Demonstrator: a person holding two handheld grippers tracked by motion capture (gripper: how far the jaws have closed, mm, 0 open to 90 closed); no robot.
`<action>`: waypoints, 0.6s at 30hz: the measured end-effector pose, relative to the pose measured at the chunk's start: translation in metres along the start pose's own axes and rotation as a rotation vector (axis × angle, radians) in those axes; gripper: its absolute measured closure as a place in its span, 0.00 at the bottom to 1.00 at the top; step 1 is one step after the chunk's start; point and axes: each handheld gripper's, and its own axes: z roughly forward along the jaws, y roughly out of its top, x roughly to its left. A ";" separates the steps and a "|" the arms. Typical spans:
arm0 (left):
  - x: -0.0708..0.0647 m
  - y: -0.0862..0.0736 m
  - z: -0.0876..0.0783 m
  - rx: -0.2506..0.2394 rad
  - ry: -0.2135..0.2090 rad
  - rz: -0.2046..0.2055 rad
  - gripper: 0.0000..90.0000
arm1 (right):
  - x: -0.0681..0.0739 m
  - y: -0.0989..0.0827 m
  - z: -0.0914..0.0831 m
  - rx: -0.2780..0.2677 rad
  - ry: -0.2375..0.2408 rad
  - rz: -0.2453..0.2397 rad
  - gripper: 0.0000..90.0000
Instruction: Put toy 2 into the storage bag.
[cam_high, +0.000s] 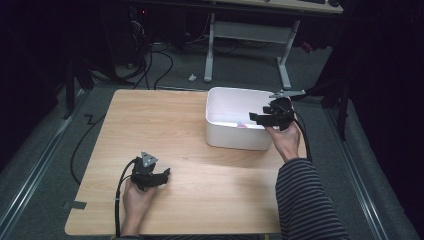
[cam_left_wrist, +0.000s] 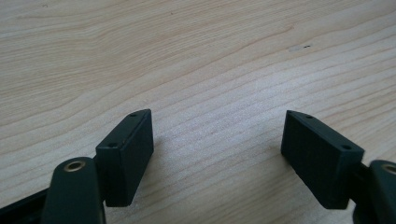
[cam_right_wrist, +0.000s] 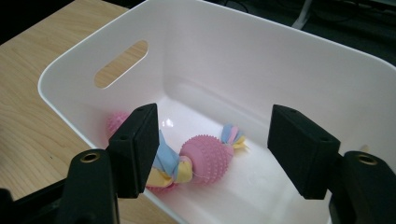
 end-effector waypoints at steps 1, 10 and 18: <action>0.000 0.000 0.000 0.000 0.000 0.000 0.28 | 0.000 -0.001 -0.003 -0.007 0.000 0.001 0.38; 0.000 0.000 0.000 0.000 0.000 0.001 0.28 | -0.001 -0.018 -0.037 -0.062 0.004 0.003 0.39; 0.000 0.000 0.000 0.000 -0.001 0.001 0.28 | -0.001 -0.033 -0.059 -0.083 0.002 0.003 0.40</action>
